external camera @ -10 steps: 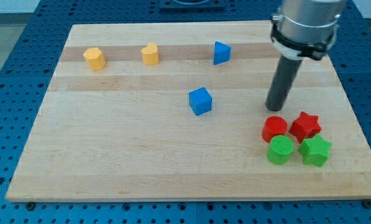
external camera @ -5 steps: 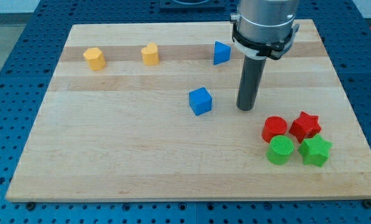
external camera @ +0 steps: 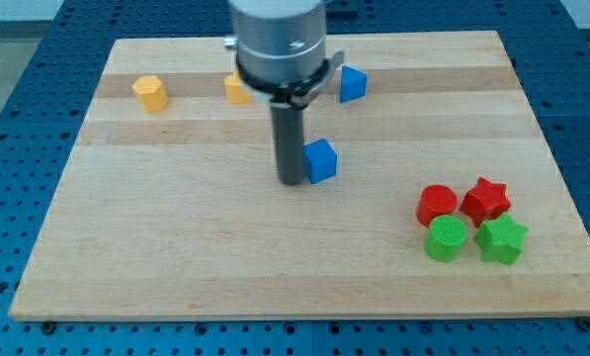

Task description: Slide the blue cube diagonal to the bottom right of the triangle

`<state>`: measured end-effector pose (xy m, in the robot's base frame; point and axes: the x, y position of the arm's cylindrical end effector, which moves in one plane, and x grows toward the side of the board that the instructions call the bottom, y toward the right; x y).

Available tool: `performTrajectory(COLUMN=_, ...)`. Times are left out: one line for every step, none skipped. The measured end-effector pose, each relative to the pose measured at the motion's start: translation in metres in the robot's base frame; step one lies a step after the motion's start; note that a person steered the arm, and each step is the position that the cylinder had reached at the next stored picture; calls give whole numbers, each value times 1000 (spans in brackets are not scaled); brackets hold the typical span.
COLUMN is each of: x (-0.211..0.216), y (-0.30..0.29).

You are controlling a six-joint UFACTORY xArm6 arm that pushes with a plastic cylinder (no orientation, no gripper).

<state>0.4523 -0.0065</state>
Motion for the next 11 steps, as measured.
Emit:
performTrajectory(x=-26, y=71)
performTrajectory(x=-27, y=98)
performTrajectory(x=-10, y=51)
performTrajectory(x=-23, y=-6)
performTrajectory(x=-72, y=-11)
performTrajectory(x=-92, y=23)
performTrajectory(x=-79, y=83)
performTrajectory(x=-70, y=108)
performTrajectory(x=-69, y=76)
performTrajectory(x=-57, y=67)
performTrajectory(x=-43, y=97)
